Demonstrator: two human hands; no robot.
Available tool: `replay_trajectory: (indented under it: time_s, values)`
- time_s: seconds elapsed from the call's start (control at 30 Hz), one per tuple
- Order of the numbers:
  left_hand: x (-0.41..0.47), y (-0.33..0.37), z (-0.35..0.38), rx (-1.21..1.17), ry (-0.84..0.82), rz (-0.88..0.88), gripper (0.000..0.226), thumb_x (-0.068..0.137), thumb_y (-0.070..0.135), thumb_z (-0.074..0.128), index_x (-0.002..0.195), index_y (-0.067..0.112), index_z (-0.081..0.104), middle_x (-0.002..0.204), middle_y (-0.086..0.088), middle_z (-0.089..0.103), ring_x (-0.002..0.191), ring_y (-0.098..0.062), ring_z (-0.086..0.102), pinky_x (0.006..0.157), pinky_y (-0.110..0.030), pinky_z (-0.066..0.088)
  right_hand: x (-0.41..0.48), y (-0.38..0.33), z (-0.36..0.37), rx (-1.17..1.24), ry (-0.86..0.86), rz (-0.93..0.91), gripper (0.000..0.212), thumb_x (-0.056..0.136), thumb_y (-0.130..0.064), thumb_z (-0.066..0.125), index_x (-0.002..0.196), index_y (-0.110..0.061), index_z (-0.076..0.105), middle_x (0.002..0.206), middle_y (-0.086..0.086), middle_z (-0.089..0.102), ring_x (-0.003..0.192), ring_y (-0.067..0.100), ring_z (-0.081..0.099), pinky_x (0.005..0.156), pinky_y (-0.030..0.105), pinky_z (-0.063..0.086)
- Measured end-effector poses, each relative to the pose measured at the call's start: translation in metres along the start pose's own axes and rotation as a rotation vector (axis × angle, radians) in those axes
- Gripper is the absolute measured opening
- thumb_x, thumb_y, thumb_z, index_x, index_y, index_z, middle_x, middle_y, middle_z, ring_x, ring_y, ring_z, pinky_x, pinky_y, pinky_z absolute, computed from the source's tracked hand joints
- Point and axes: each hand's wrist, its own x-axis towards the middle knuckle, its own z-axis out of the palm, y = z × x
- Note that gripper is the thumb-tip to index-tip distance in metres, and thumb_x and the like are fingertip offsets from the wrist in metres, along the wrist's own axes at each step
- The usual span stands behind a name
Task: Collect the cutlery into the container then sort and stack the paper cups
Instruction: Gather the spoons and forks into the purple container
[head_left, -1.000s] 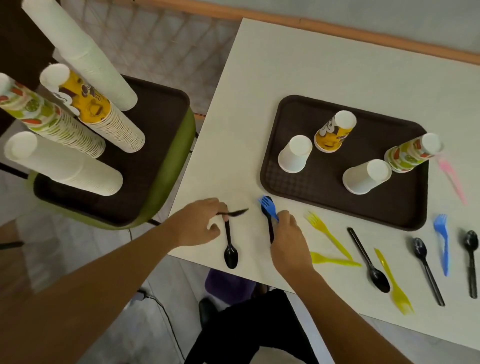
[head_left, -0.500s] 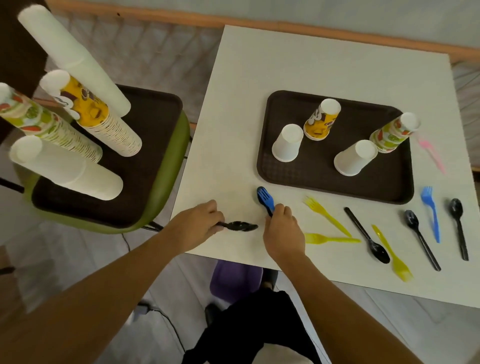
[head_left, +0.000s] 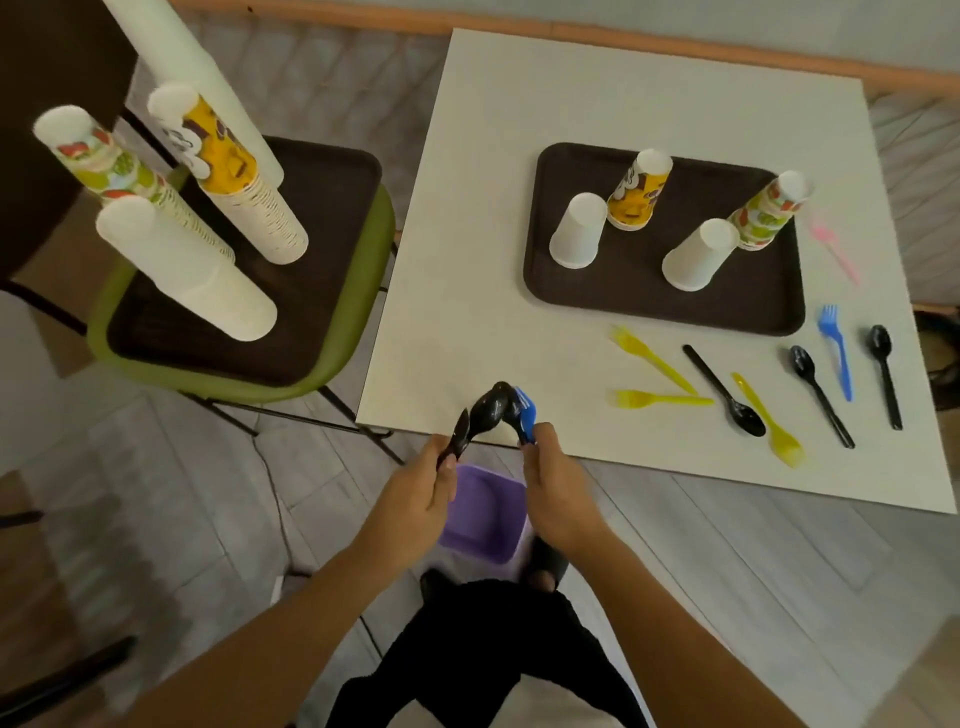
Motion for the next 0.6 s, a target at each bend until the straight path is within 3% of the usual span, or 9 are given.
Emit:
replay_trajectory:
  time_s: [0.1,0.2,0.3,0.4,0.5,0.6]
  values:
    - [-0.028,-0.019,0.030,-0.101,0.070,-0.089,0.024,0.101,0.047,0.034,0.113,0.039,0.053,0.086,0.010,0.062,0.077,0.000,0.063,0.060,-0.011,0.047,-0.022,0.028,0.021,0.028,-0.033,0.047,0.014,0.108,-0.028,0.035,0.103,-0.039,0.042,0.080,-0.008,0.058,0.067,0.010,0.057,0.057,0.027,0.046]
    - [-0.045,-0.040,0.059,-0.205,0.142,-0.217,0.020,0.106,0.034,0.042,0.095,0.045,0.054,0.067,0.015,0.059,0.058,0.002,0.055,0.051,-0.012,0.041,-0.037,0.061,0.041,0.027,-0.118,0.122,0.021,0.108,-0.032,0.034,0.105,-0.052,0.039,0.086,-0.006,0.064,0.071,0.009,0.062,0.060,0.023,0.049]
    - [-0.051,-0.065,0.092,-0.317,0.155,-0.413,0.019,0.107,0.039,0.040,0.095,0.037,0.054,0.059,0.011,0.053,0.051,0.000,0.045,0.050,-0.018,0.037,-0.041,0.098,0.060,-0.020,-0.182,0.234,0.016,0.109,-0.029,0.035,0.121,-0.038,0.041,0.085,-0.003,0.063,0.068,0.009,0.061,0.058,0.020,0.047]
    - [-0.037,-0.090,0.127,-0.412,0.165,-0.707,0.027,0.105,0.030,0.038,0.095,0.017,0.060,0.069,0.001,0.054,0.061,-0.012,0.049,0.056,-0.027,0.037,-0.032,0.128,0.083,-0.064,-0.294,0.355,0.014,0.107,-0.017,0.041,0.118,-0.024,0.047,0.092,-0.003,0.061,0.078,0.011,0.063,0.067,0.020,0.051]
    - [-0.012,-0.120,0.158,-0.247,0.093,-0.814,0.025,0.106,0.027,0.038,0.096,0.014,0.058,0.082,-0.006,0.059,0.070,-0.020,0.055,0.058,-0.029,0.042,-0.015,0.151,0.108,-0.127,-0.313,0.395,0.018,0.101,-0.005,0.045,0.106,-0.021,0.051,0.094,-0.002,0.059,0.076,0.007,0.058,0.063,0.017,0.047]
    - [0.010,-0.149,0.185,-0.140,0.038,-0.843,0.030,0.106,0.029,0.043,0.096,0.007,0.061,0.089,-0.017,0.063,0.078,-0.031,0.062,0.066,-0.034,0.046,0.008,0.175,0.133,-0.190,-0.329,0.398,0.018,0.098,-0.001,0.046,0.107,-0.014,0.055,0.094,0.000,0.060,0.074,0.009,0.056,0.056,0.015,0.042]
